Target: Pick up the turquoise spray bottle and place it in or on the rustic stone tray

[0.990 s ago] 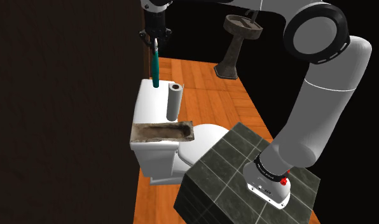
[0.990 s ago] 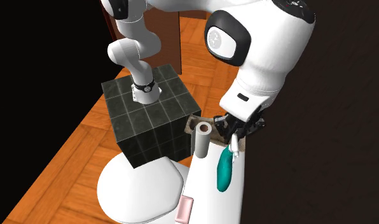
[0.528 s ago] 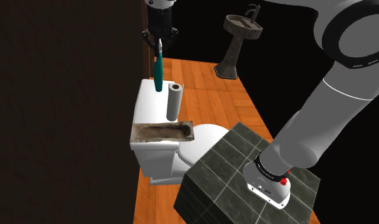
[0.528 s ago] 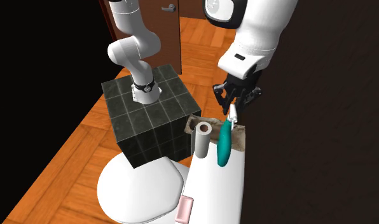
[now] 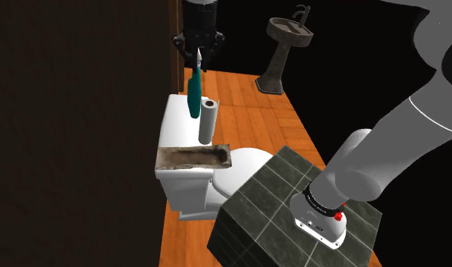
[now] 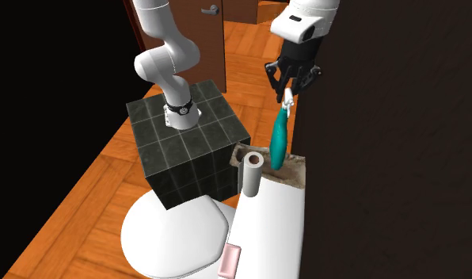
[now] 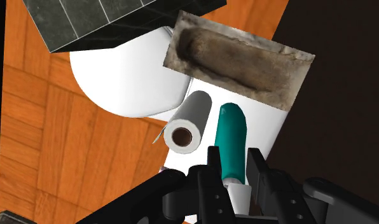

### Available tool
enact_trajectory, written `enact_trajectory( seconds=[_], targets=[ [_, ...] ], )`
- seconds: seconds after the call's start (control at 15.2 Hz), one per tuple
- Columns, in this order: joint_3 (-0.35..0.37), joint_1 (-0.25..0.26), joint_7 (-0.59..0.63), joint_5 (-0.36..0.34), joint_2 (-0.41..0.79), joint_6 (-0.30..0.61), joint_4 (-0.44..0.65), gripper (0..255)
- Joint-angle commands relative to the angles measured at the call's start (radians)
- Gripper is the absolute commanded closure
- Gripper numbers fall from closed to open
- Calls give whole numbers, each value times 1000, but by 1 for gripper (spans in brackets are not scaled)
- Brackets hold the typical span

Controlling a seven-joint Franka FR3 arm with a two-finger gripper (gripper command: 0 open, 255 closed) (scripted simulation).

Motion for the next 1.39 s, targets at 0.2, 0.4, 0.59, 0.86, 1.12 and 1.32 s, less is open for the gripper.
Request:
enact_trajectory(
  seconds=[0.2, 0.4, 0.59, 0.86, 1.12, 1.32],
  targets=[
    [35, 34, 59, 36, -91, -55, -38, 255],
    [34, 34, 60, 39, -100, -13, -88, 255],
    [34, 35, 62, 41, -106, 27, -134, 255],
    [35, 37, 66, 42, -111, 81, -193, 255],
    [36, 38, 71, 43, -113, 134, -248, 255],
    [38, 39, 75, 42, -111, 175, -287, 255]
  ],
)
